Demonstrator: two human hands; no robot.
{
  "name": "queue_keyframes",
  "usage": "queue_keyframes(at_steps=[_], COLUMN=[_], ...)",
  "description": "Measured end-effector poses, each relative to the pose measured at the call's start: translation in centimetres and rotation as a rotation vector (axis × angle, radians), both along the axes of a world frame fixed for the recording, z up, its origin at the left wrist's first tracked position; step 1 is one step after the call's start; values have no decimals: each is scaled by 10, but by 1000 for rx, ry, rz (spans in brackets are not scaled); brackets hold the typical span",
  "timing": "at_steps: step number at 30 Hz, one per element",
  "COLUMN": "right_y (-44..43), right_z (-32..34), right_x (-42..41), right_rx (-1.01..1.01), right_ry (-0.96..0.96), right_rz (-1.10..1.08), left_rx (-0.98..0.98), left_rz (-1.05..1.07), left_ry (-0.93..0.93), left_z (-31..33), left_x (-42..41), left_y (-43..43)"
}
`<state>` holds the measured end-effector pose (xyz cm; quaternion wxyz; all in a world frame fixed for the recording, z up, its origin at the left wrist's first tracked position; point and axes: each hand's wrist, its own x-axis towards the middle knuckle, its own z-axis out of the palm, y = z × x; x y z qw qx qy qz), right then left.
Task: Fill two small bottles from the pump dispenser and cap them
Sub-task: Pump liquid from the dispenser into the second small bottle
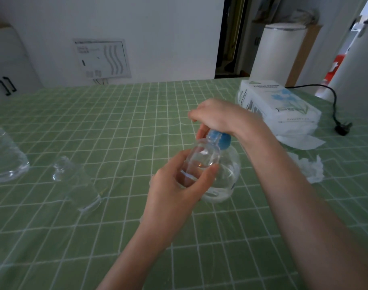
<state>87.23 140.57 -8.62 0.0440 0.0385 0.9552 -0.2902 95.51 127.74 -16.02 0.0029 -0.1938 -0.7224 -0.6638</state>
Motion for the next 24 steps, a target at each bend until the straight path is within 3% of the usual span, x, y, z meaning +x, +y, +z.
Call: queue_keyframes(at_steps=[24], right_y=[1], right_z=[8], right_x=[-1], right_rx=[37], right_ry=[20], right_rz=[3], left_rx=[2], left_rz=[2], left_ry=[12], left_z=[1], left_x=[-1], left_y=[2])
